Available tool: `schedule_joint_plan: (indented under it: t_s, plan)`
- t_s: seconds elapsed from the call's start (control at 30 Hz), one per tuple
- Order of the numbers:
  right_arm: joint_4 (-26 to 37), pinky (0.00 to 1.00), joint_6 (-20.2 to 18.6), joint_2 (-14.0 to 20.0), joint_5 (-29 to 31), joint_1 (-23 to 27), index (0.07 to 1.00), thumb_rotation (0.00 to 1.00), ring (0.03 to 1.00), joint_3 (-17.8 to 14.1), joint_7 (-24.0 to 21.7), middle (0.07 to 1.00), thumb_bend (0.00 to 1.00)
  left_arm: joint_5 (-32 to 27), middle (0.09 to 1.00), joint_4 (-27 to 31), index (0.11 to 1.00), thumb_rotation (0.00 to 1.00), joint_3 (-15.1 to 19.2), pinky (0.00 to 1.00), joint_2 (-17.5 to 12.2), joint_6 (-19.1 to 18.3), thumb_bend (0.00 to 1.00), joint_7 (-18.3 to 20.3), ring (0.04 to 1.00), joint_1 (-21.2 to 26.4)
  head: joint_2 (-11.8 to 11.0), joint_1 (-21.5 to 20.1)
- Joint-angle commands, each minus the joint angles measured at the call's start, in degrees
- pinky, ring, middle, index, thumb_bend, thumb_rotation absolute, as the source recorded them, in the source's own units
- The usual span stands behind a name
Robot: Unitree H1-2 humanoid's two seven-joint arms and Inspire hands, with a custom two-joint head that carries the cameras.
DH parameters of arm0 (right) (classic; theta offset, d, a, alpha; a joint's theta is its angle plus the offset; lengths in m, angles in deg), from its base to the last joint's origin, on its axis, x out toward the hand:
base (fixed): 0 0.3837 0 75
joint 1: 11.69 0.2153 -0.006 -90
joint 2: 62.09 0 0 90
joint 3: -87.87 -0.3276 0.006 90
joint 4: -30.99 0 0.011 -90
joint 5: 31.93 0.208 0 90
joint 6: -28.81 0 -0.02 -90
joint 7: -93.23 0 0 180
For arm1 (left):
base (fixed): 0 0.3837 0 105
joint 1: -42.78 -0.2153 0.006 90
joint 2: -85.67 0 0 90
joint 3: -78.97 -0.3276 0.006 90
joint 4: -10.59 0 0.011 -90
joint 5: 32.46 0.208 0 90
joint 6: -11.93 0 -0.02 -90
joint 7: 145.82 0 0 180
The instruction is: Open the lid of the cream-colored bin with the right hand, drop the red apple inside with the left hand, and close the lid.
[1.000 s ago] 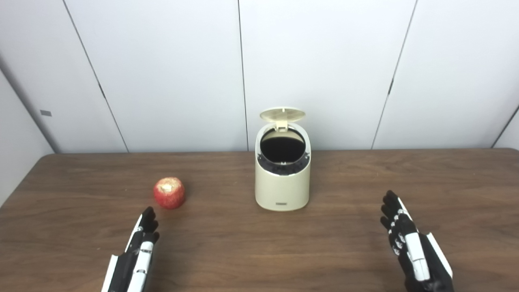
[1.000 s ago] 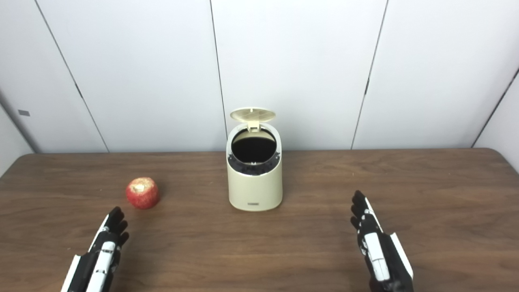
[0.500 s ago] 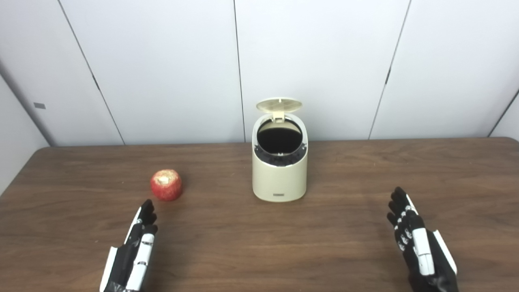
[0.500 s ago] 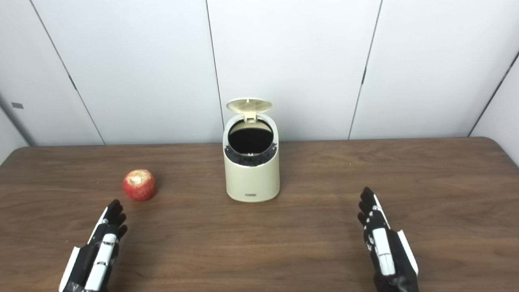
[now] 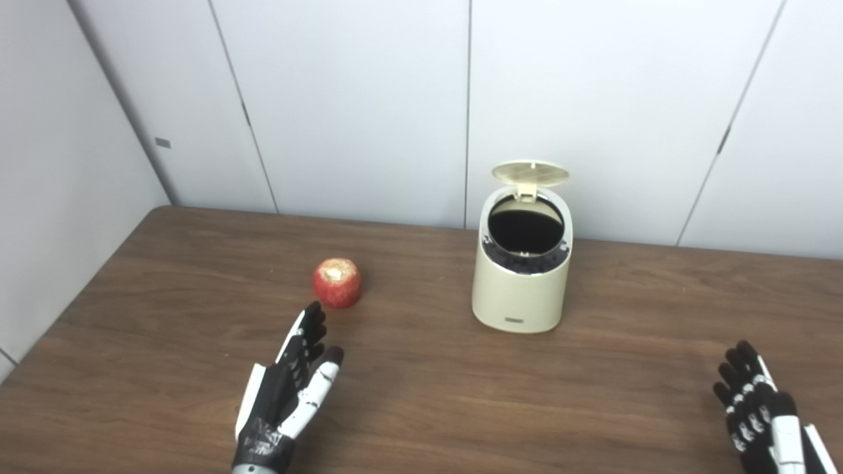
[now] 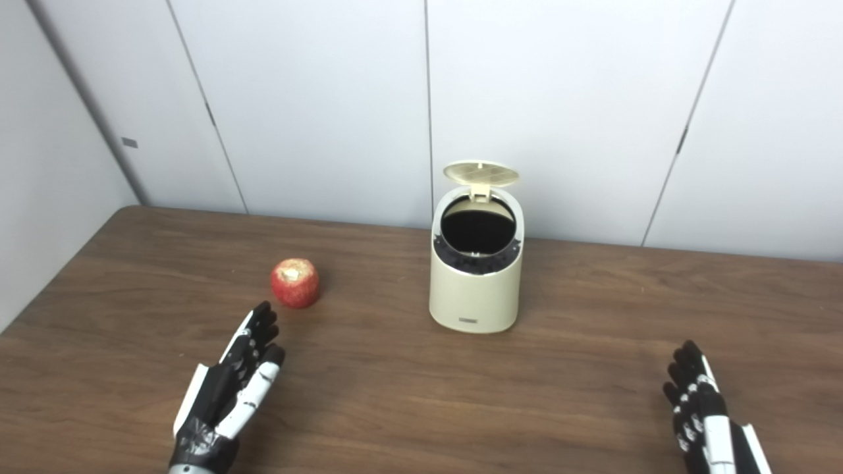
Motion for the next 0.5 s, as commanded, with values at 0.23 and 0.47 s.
schedule_joint_plan:
  t_s: [0.23,0.47]
  plan:
    - [7.47,1.0,-4.74,0.32,0.74,1.42,0.961,0.98,0.99,-0.22,1.04,0.981,0.62,8.47,0.937,2.47,0.988,0.33,-0.52,0.92,0.06,-0.11,0.79,-3.5,0.921,-2.02,-0.38,-1.1]
    - [9.63,1.0,-7.59,-0.33,1.9,1.4,0.969,0.95,0.986,0.04,1.25,0.984,0.6,12.31,0.943,3.9,0.974,0.28,0.03,0.83,-2.04,-6.06,0.87,-2.81,0.907,2.09,-0.92,-1.82]
